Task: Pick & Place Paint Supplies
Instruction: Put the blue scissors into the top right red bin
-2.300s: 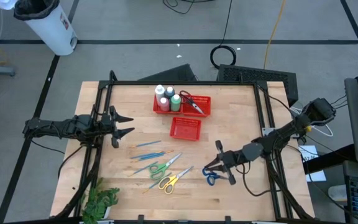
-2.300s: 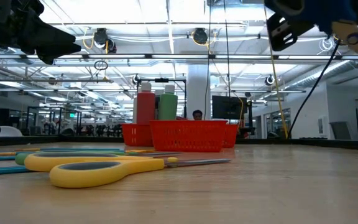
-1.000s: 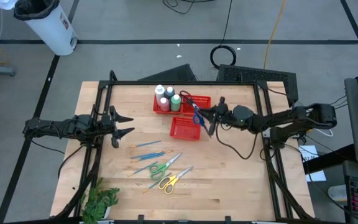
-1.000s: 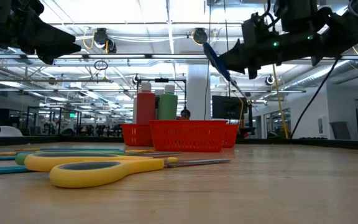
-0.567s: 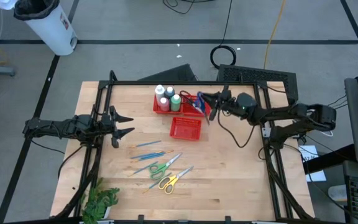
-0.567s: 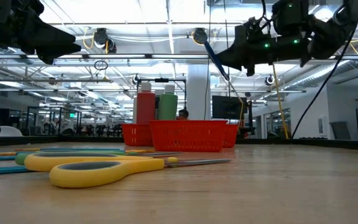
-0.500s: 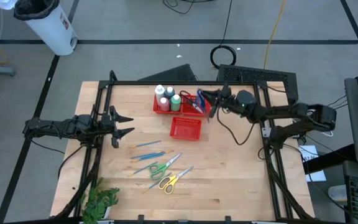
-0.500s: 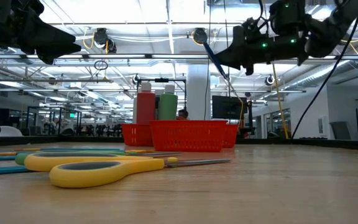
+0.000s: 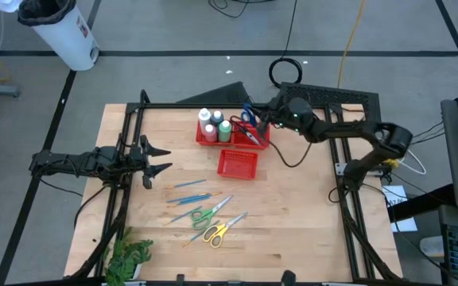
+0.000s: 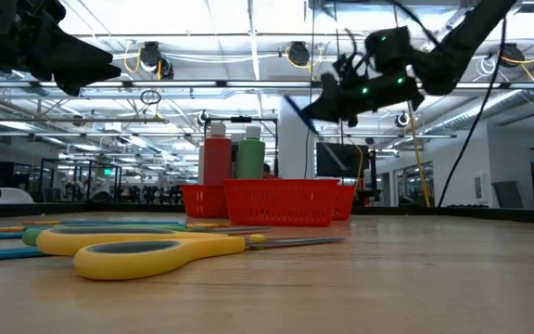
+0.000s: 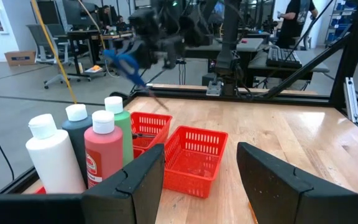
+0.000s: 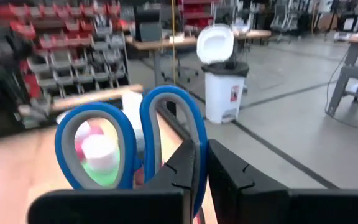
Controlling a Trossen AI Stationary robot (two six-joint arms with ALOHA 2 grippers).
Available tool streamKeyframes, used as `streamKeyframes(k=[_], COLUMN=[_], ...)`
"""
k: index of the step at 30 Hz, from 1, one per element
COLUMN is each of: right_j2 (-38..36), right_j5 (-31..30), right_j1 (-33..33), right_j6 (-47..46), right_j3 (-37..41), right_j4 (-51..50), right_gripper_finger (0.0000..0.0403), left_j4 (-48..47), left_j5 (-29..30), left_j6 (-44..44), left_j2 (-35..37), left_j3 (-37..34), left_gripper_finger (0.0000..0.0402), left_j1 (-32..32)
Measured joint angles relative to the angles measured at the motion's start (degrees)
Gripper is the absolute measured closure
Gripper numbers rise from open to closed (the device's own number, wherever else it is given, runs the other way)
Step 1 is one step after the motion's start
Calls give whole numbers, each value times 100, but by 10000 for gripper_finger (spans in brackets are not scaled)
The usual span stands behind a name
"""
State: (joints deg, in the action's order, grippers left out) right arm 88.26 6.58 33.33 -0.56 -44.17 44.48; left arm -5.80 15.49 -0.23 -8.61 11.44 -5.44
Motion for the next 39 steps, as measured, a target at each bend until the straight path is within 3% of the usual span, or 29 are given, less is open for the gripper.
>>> streamKeyframes(k=[12,39], right_j2=[1049,1293], right_j5=[270,250], right_j1=[196,194], right_j6=[146,190], right_j3=[-379,-377], right_j4=[105,-147], right_gripper_finger=[390,390], left_j4=[-2,0], left_j5=[-2,-39], left_j6=[0,0], left_j2=[0,1], left_j3=[0,0], left_gripper_finger=[192,192], left_j1=[-1,-1])
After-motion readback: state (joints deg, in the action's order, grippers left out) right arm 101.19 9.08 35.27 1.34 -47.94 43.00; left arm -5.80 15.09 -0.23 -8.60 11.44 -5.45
